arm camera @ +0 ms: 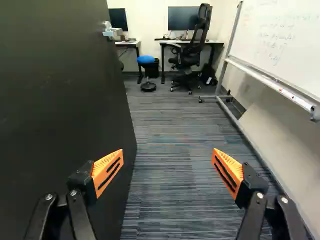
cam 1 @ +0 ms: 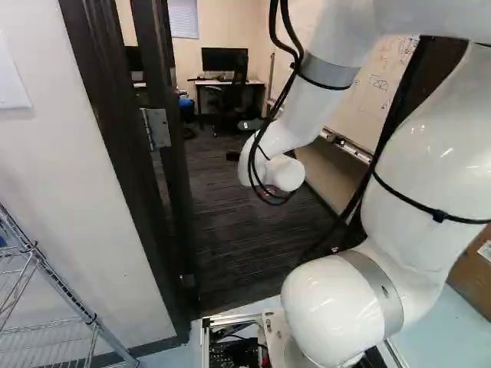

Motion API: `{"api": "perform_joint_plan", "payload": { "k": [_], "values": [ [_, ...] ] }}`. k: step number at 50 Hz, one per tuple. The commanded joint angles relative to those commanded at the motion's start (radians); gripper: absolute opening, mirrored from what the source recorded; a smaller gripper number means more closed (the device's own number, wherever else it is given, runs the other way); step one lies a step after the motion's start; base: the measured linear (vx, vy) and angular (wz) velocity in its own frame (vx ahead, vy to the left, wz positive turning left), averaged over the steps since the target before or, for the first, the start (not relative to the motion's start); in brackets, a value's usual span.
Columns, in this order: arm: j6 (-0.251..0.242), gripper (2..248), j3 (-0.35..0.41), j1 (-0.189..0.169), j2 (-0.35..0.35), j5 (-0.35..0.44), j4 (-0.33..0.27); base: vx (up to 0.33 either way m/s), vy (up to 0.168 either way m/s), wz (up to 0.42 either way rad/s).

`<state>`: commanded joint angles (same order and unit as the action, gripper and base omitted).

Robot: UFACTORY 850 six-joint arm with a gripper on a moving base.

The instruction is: Open the door and move inside

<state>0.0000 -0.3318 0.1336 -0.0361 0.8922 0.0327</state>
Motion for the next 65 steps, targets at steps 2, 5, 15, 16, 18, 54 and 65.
{"api": "perform_joint_plan", "payload": {
  "k": [2,5,15,16,18,54,65],
  "values": [
    [0.0,247,0.015,-0.008,-0.014,-0.001,-0.002,0.0,0.0,0.0],
    [0.0,247,0.037,-0.02,-0.037,-0.003,-0.005,0.0,0.0,0.0],
    [0.0,247,0.099,-0.054,-0.099,-0.008,-0.013,0.0,0.0,0.0],
    [0.0,247,0.105,-0.057,-0.104,-0.008,-0.014,0.0,0.0,0.0],
    [0.0,247,0.116,-0.063,-0.115,-0.009,-0.016,0.0,0.0,0.0],
    [0.0,247,0.237,-0.129,-0.235,-0.019,-0.032,0.0,0.0,0.0],
    [0.0,247,0.244,-0.134,-0.243,-0.02,-0.033,0.0,0.0,0.0]
  ]
}}
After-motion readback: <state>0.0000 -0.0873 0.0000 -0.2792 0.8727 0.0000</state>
